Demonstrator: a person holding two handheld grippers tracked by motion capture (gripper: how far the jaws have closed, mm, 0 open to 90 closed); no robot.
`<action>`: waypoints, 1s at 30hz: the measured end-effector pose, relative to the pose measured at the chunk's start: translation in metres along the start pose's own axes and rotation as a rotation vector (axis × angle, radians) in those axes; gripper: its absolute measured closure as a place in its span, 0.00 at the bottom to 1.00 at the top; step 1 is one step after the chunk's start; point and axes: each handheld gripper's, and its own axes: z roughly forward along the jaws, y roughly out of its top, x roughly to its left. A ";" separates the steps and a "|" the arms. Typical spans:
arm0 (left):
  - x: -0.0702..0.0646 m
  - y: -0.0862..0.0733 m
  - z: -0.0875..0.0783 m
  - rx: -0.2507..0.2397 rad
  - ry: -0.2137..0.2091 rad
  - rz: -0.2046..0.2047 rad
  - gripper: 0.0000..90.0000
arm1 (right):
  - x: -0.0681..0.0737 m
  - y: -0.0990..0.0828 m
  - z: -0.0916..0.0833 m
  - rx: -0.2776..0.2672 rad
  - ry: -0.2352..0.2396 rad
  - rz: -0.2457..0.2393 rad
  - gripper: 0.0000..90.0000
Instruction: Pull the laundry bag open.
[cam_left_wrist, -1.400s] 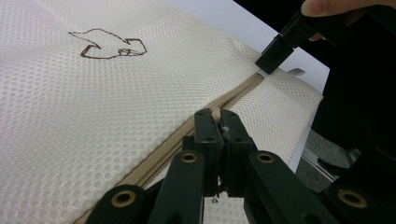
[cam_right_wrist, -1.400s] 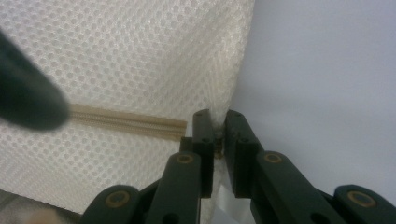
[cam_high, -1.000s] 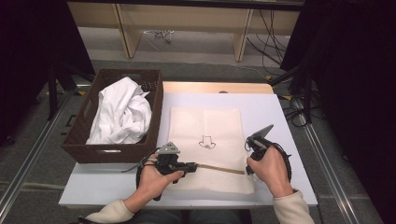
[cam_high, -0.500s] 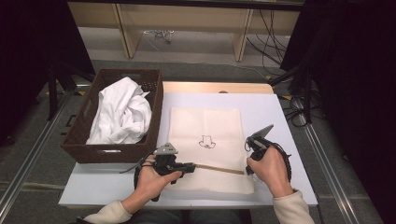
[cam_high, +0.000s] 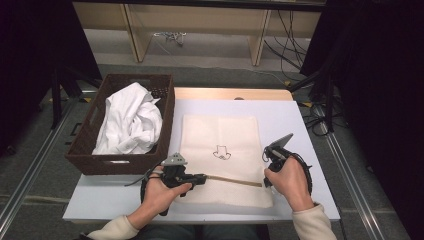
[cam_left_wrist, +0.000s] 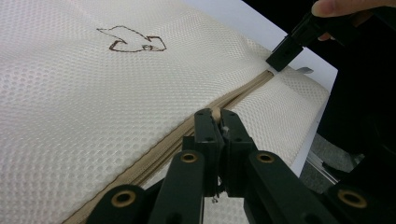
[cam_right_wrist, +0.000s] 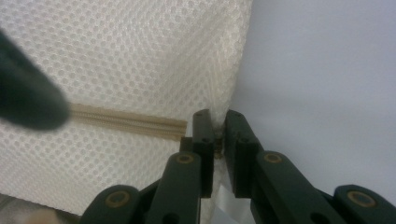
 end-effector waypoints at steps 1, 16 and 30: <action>0.001 0.000 -0.001 0.003 0.000 0.007 0.97 | 0.000 0.000 0.000 0.001 0.003 -0.002 0.94; 0.004 -0.003 -0.006 -0.009 0.007 -0.016 0.97 | -0.003 0.000 0.002 -0.030 -0.002 -0.040 0.94; 0.009 -0.006 -0.013 -0.014 0.021 -0.016 0.97 | -0.003 0.000 0.004 -0.051 0.000 -0.043 0.94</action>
